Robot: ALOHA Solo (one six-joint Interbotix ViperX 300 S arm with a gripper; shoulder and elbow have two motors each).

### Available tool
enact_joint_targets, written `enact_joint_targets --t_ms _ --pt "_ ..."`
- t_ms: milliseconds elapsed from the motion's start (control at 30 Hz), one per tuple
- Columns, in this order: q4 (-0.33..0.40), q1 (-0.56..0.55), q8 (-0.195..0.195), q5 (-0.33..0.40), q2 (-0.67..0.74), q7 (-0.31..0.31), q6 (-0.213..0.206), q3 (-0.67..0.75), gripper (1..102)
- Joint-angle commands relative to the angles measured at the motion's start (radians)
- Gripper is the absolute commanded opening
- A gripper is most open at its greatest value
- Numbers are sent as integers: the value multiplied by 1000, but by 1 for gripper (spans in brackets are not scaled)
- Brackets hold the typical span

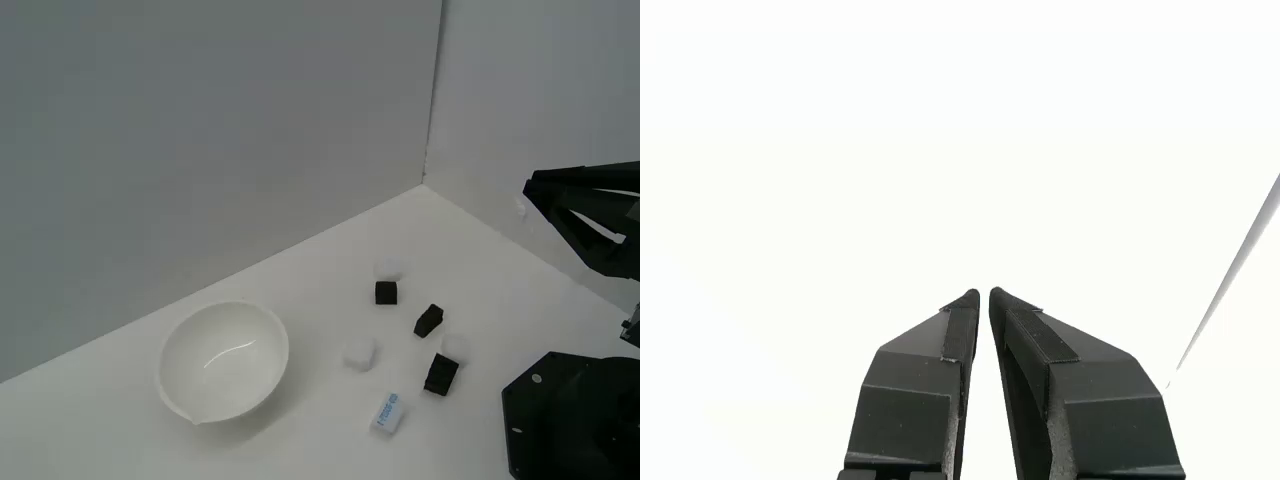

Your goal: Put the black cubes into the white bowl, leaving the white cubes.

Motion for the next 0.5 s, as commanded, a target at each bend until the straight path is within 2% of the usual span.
enact_joint_targets --t_ms 0,300,467 --pt "-2 -9 3 -2 28 2 -11 29 3" --pt "-2 -9 2 -2 26 -9 -11 29 3" --pt "-2 -9 -5 0 26 -8 -26 29 3"
